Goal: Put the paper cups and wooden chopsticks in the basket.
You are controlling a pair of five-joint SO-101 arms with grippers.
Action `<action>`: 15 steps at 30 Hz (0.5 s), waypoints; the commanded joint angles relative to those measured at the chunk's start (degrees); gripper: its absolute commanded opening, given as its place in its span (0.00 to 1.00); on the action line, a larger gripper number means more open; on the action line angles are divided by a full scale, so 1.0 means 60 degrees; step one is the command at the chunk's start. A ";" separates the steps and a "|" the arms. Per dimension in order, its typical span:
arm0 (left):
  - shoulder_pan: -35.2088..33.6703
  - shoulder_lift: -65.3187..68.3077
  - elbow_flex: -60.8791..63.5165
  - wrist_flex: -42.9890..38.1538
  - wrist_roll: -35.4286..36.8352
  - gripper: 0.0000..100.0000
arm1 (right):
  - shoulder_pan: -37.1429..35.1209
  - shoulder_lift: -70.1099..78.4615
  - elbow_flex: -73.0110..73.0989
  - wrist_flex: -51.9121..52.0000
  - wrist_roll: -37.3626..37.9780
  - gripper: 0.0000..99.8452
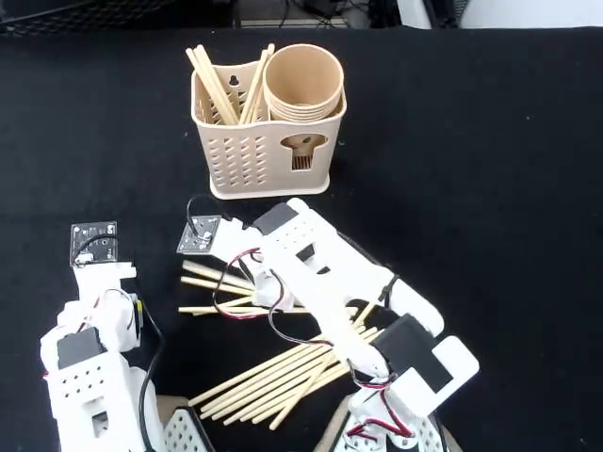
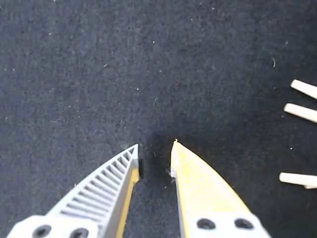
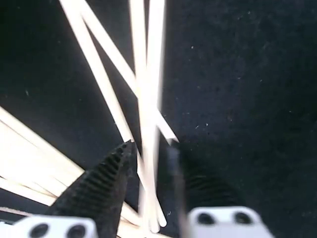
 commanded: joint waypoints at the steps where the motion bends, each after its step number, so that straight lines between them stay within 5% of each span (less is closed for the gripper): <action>1: 0.0095 -0.0103 -0.0022 -0.0132 0.0044 0.12 | 0.0103 -0.0007 -0.0462 -0.0117 0.0088 0.26; 15: 0.0095 -0.0103 -0.0022 -0.0132 0.0044 0.12 | 0.0132 0.1414 -0.0476 -0.1245 0.0029 0.24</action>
